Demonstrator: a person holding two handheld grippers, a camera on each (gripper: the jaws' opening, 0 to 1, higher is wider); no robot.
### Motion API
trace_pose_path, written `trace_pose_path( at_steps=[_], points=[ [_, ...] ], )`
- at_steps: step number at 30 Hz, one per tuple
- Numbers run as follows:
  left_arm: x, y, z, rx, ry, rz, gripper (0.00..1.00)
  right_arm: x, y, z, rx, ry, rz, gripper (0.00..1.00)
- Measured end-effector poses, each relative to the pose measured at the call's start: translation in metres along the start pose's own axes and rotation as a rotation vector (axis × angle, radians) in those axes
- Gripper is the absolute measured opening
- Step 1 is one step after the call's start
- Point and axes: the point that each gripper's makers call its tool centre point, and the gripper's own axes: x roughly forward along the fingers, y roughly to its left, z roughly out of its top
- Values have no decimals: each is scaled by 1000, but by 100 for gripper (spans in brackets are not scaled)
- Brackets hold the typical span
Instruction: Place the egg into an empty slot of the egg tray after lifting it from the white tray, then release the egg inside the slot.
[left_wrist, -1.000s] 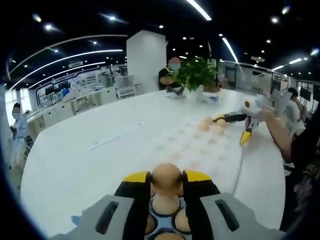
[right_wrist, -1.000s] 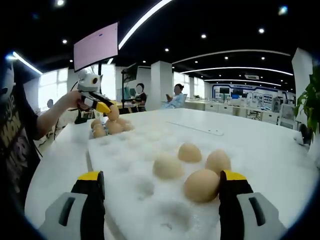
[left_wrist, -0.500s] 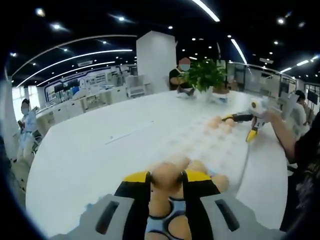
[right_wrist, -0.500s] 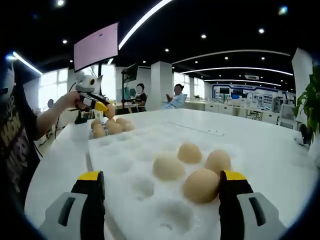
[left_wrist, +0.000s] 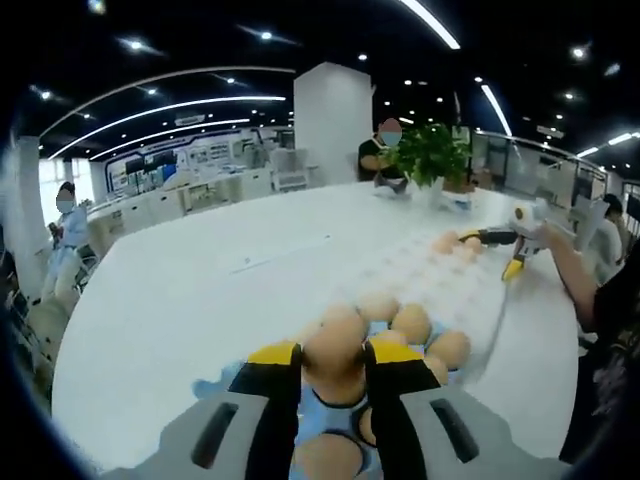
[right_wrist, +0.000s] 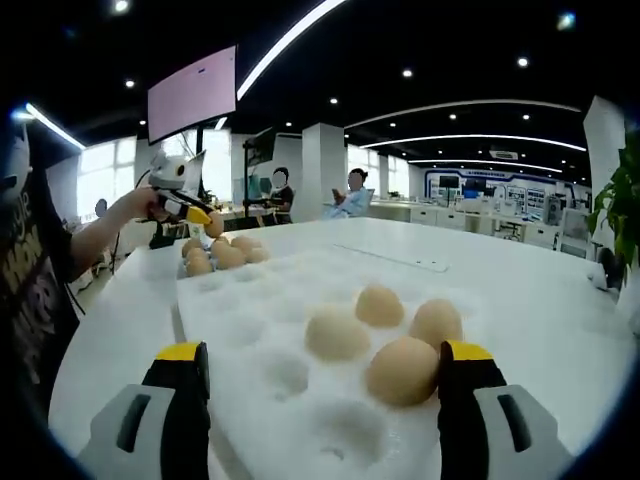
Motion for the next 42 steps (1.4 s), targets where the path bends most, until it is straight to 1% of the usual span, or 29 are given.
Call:
trace_pose_path(
  at_steps=[5, 10, 11, 14, 18, 20, 21, 22, 23, 24, 27, 35, 36, 37, 38, 39, 41, 42],
  points=[
    [-2, 6, -10, -8, 22, 14, 25, 0, -1, 0, 0, 0, 0, 99],
    [-1, 15, -25, -17, 64, 44, 25, 0, -2, 0, 0, 0, -1, 99],
    [0, 17, -25, -26, 53, 55, 25, 0, -3, 0, 0, 0, -1, 99],
    [0, 19, -26, -49, 51, 55, 25, 0, -3, -1, 0, 0, -1, 99],
    [3, 24, -34, -57, 84, 79, 25, 1, -5, -1, 0, 0, -1, 99],
    [4, 26, -42, -75, 111, 84, 24, 1, -5, -1, 0, 0, -1, 99],
    [4, 27, -44, -77, 118, 82, 22, 1, -6, -1, 0, 0, -1, 99],
    [3, 23, -48, -124, 128, 70, 21, 1, -6, -1, 0, 0, -1, 99],
    [4, 28, -45, -109, 112, 68, 21, 1, -6, -1, 0, 0, -1, 99],
    [4, 29, -44, -114, 103, 65, 21, 1, -7, -1, 0, 0, -1, 99],
    [3, 26, -45, -134, 104, 60, 21, 1, -8, -1, 0, -1, -1, 99],
    [5, 30, -44, -140, 97, 58, 22, 1, -10, -1, 0, -3, -1, 99],
    [5, 32, -38, -157, 58, 64, 22, 1, -11, -1, 0, -3, -1, 99],
    [4, 36, -27, -164, -2, 80, 22, 1, -11, -1, 0, -3, -1, 99],
    [1, 39, -20, -176, -34, 88, 21, 1, -12, -1, 0, -3, -1, 99],
    [-1, 40, -19, -180, -28, 91, 21, 0, -12, -1, 0, -3, -1, 99],
    [-5, 48, -10, -178, -58, 124, 21, 0, -13, -1, 0, -2, -1, 99],
    [-6, 49, -8, -178, -55, 121, 22, 0, -13, -1, 0, -2, -1, 99]
  ],
)
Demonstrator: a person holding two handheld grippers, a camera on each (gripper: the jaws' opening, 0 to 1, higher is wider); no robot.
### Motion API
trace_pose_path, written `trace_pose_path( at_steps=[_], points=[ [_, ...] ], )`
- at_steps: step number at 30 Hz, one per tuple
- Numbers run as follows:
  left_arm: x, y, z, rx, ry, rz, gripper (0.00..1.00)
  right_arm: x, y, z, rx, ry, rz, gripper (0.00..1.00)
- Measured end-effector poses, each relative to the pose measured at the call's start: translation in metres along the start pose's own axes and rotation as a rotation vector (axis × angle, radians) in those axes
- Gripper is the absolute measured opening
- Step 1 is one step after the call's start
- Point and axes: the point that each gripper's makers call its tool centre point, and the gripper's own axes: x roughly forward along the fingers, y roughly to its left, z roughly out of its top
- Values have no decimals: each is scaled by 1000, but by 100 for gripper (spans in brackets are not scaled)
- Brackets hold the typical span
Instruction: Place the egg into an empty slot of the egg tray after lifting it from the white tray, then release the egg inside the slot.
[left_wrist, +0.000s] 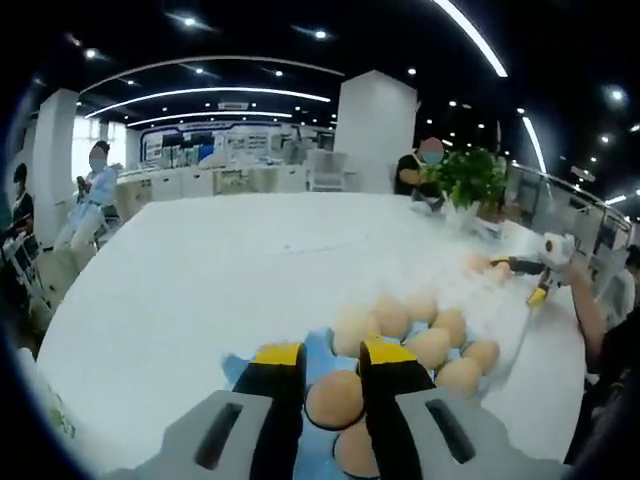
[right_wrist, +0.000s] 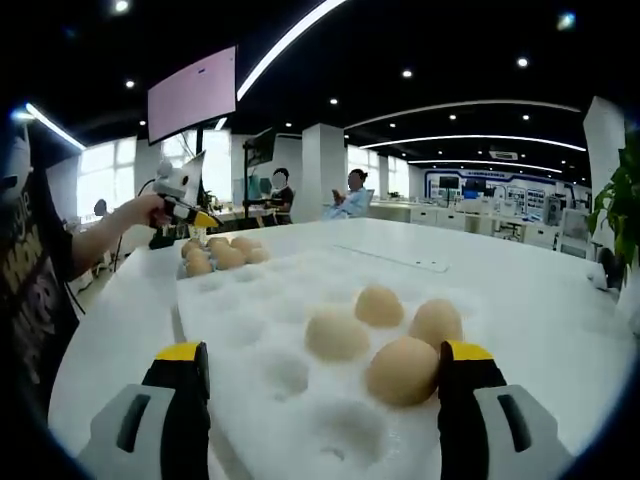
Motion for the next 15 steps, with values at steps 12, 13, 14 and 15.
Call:
trace_pose_path(
  at_steps=[12, 13, 14, 15],
  points=[
    [11, -28, -3, -25, 43, -86, 35, 0, -1, 0, 0, 0, -1, 99],
    [11, -32, -4, -20, 50, -91, 36, 0, 0, 0, 0, 0, -1, 99],
    [14, -36, -4, -16, 55, -100, 36, 0, 0, 0, 0, 0, -1, 99],
    [15, -40, -4, -11, 57, -109, 37, 0, 0, 0, 0, 0, -1, 99]
  ],
)
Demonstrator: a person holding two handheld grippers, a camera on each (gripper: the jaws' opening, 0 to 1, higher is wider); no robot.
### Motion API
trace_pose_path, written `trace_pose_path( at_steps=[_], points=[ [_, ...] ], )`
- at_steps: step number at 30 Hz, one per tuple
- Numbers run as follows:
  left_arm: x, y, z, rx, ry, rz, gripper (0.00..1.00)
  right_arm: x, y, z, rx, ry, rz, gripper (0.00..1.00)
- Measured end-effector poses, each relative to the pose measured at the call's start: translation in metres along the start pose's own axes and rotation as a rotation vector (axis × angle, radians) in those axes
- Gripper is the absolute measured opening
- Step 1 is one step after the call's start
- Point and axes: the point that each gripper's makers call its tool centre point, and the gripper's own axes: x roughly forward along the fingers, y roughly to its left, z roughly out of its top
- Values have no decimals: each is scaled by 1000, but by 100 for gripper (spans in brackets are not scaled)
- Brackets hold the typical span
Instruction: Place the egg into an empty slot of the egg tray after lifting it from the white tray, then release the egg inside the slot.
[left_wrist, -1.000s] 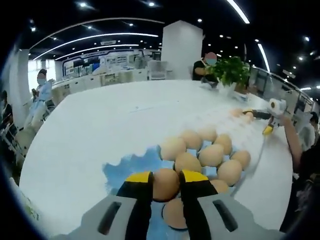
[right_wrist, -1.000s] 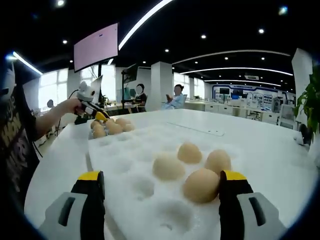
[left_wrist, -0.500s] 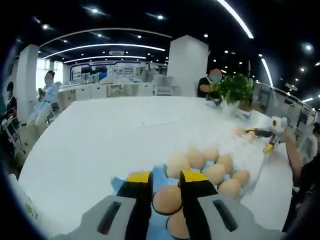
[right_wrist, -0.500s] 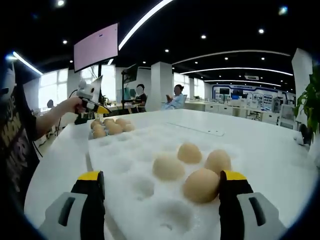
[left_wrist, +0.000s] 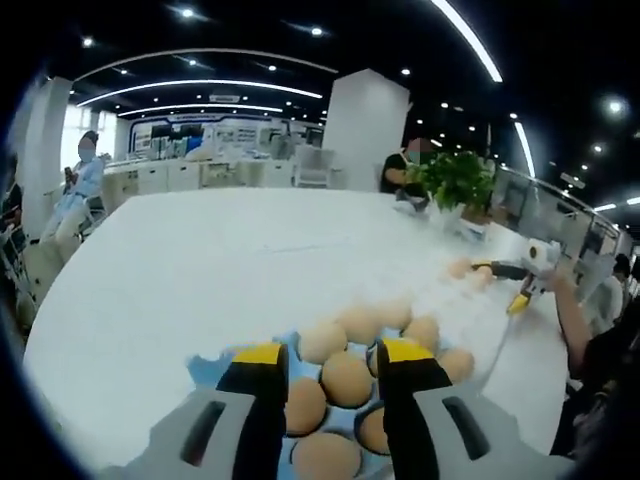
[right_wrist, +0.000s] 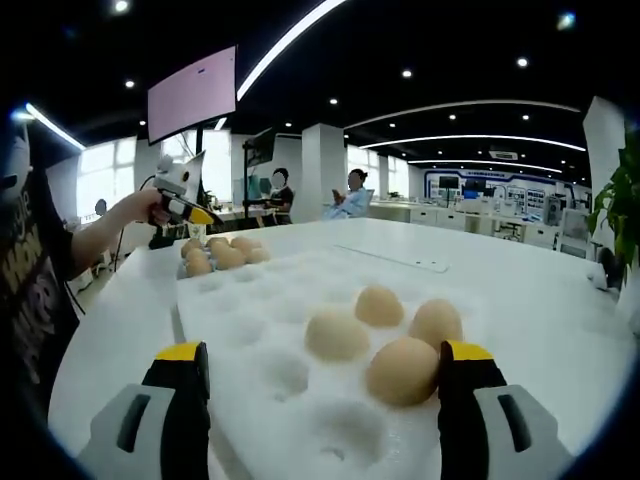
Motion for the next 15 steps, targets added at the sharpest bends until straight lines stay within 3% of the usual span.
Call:
trace_pose_path(
  at_steps=[7, 15],
  points=[
    [21, -36, -1, 63, 27, -67, 37, 0, 1, 0, 0, 1, -1, 99],
    [35, -64, -6, 97, 52, -130, 38, 0, 1, 0, 0, 2, -1, 99]
  ],
)
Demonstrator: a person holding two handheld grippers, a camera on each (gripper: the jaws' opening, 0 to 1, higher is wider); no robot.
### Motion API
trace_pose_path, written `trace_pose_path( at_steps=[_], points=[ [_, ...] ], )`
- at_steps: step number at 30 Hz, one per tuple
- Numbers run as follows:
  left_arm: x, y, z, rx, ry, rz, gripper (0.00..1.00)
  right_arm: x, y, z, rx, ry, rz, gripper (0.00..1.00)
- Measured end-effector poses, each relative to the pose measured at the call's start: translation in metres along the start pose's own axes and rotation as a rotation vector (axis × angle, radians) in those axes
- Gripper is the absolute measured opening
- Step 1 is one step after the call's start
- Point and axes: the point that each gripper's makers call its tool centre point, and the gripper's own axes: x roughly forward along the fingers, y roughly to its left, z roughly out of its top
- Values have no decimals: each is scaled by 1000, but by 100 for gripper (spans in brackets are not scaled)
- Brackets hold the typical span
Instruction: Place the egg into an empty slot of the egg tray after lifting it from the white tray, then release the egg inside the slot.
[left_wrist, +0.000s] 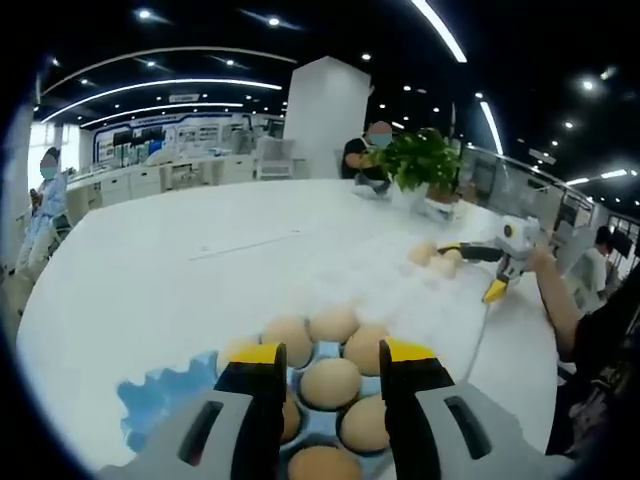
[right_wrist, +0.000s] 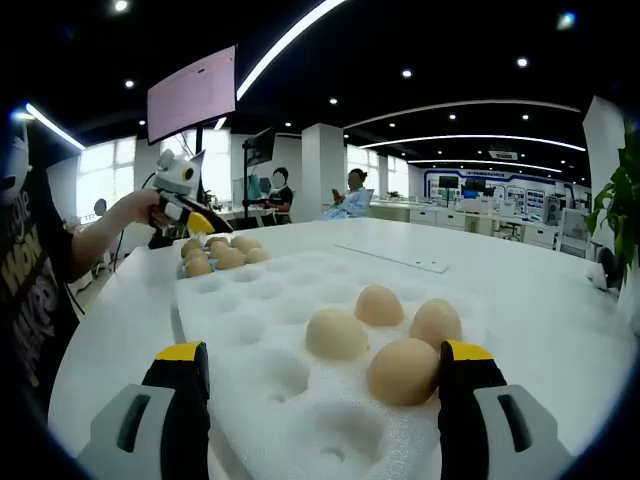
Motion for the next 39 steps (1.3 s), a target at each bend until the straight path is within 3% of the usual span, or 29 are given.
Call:
trace_pose_path(
  at_steps=[30, 39],
  points=[
    [56, -74, 0, 118, 73, -154, 38, 0, 7, 2, 0, 4, -5, 99],
    [73, -91, 15, 135, 53, -202, 38, 0, 10, 3, 1, 3, -5, 99]
  ],
)
